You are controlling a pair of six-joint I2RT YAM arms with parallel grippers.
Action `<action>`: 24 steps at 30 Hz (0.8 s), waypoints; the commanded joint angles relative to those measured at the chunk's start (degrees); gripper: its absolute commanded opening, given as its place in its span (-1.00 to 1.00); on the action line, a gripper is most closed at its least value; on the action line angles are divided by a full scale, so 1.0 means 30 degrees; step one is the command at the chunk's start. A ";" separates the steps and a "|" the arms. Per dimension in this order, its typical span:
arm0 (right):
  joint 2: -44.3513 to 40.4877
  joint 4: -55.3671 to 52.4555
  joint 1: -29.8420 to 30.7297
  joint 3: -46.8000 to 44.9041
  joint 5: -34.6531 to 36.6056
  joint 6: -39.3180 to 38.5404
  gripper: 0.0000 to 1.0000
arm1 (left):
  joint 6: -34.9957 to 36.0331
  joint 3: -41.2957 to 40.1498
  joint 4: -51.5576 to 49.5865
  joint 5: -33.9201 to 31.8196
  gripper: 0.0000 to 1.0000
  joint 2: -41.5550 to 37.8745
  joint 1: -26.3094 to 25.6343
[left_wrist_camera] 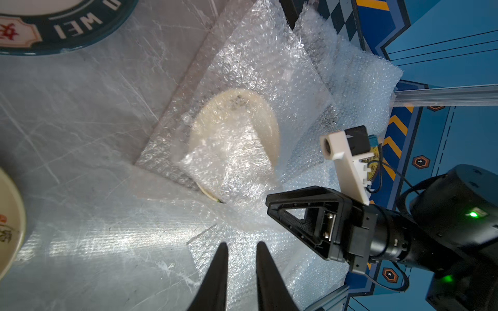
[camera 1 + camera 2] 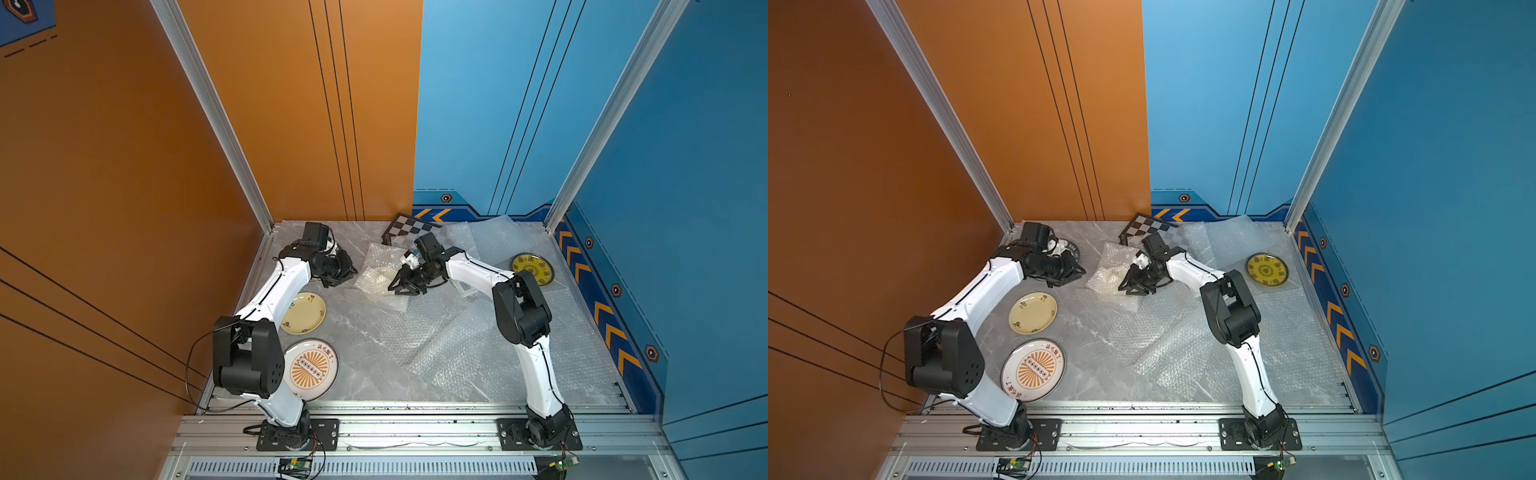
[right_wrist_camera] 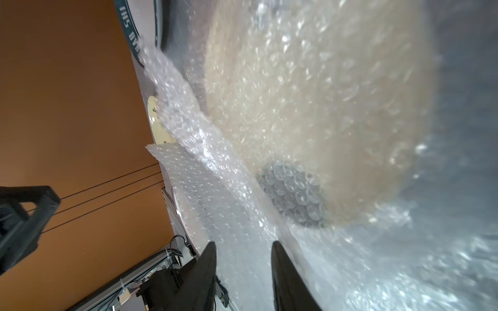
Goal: Unpack dinner plates from bubble wrap
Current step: Unwrap the bubble wrap at the center of the board.
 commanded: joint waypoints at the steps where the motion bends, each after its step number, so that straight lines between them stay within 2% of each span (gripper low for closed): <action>1: -0.1284 -0.1454 0.0901 -0.1014 0.0325 -0.1506 -0.28 | -0.0077 -0.0725 -0.0064 0.0484 -0.57 -0.0638 0.0280; 9: -0.2184 -0.3530 0.3543 -0.1076 0.2174 -0.4517 -0.27 | -0.0442 -0.1437 0.0580 0.0834 -0.57 -0.0390 0.0527; 15: -0.5256 -0.3937 0.4885 -0.1460 0.2037 -0.5632 0.07 | -0.0436 -0.1209 0.0874 0.0928 -0.57 0.0148 0.0586; 20: -0.7322 -0.3886 0.3482 -0.2016 0.2709 -0.5061 0.19 | -0.0587 -0.1157 0.1424 0.0743 -0.57 0.0693 0.0637; 22: -0.7349 -0.4026 0.2902 -0.1750 0.3642 -0.4449 0.21 | -0.0587 -0.0991 0.1410 0.0563 -0.57 0.1016 0.0724; 24: -0.6814 -0.4266 0.2021 -0.1402 0.3602 -0.4085 0.23 | -0.0631 -0.0862 0.1361 0.0316 -0.57 0.1261 0.0831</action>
